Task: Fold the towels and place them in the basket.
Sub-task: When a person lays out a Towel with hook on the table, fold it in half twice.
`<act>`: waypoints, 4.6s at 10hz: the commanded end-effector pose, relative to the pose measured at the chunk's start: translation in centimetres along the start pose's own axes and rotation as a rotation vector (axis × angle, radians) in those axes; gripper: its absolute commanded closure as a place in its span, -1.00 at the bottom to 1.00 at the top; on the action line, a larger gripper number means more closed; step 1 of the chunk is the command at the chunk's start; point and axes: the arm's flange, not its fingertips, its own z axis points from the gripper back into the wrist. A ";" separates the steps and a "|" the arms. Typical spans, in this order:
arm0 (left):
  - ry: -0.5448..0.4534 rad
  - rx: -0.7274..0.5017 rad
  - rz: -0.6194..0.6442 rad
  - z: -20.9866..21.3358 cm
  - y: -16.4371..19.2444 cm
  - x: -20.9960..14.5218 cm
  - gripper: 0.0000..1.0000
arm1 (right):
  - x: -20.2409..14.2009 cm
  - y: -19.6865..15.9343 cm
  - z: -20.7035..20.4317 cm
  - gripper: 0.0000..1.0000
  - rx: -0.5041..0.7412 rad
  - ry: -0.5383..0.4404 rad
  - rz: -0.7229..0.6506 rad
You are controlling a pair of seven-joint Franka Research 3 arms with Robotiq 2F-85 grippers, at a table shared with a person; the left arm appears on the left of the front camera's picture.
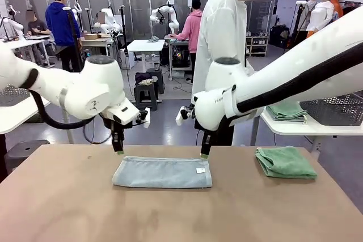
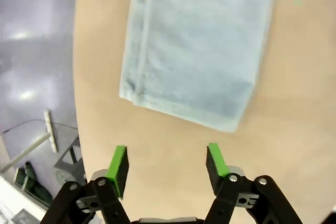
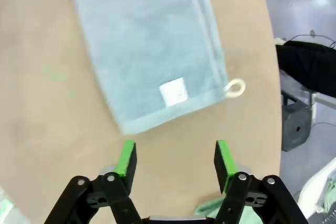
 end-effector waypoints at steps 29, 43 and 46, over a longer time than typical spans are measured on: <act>-1.005 -0.379 0.180 -2.4 -0.5 -18.0 -0.60 | 0.1 4.7 -2.1 -0.77 0.099 0.053 -1.314; -1.092 -0.392 0.191 -4.3 0.4 -21.9 -0.60 | 1.2 -1.1 -11.7 -0.77 -0.046 0.079 -1.431; -1.092 -0.392 0.191 -4.3 0.4 -21.9 -0.60 | 1.2 -1.9 -12.8 -0.37 -0.061 0.090 -1.421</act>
